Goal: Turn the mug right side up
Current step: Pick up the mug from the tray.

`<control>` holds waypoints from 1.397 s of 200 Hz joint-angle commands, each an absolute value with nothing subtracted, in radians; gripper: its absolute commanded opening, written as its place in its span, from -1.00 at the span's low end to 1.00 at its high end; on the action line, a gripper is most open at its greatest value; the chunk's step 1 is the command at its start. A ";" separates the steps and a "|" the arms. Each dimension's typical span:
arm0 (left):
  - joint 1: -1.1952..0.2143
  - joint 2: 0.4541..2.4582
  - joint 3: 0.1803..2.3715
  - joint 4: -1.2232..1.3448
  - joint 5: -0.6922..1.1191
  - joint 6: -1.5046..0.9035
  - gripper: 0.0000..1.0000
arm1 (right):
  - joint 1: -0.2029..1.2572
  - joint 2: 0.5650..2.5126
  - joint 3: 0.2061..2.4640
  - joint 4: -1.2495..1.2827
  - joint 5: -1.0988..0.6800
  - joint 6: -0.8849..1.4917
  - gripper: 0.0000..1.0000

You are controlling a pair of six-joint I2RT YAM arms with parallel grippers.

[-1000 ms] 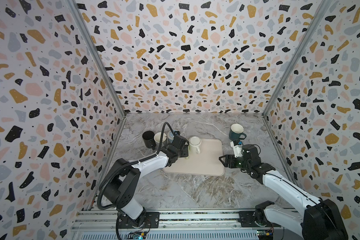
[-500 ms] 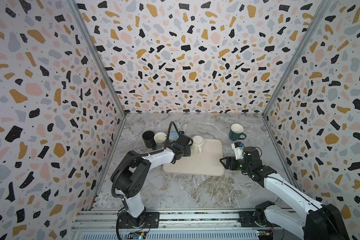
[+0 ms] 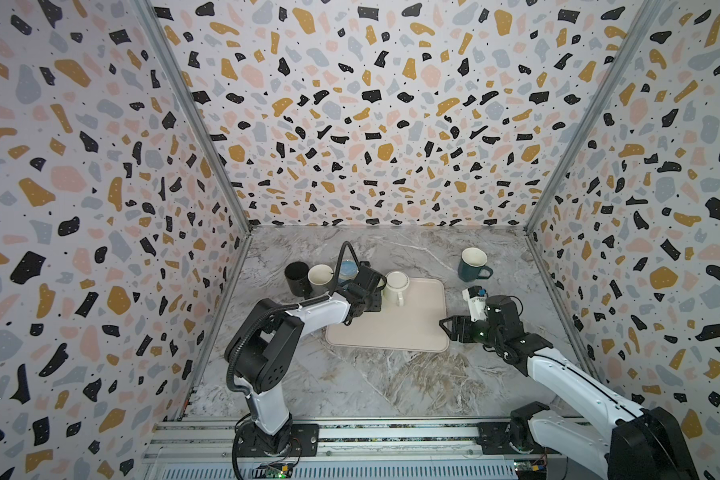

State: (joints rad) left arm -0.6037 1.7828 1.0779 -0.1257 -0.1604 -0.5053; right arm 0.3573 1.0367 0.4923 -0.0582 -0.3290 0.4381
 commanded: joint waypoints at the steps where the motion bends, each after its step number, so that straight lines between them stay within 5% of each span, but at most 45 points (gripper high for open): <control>1: -0.592 1.803 1.119 -0.151 -0.157 -0.474 -0.31 | 0.353 1.023 0.482 -0.047 -0.342 0.443 0.51; 130: -0.592 1.814 1.180 -0.238 -0.190 -0.440 -0.39 | 0.353 0.992 0.448 -0.045 -0.339 0.448 0.51; 279: -0.592 1.843 1.230 -0.293 -0.238 -0.410 -0.92 | 0.352 0.997 0.448 -0.046 -0.346 0.452 0.51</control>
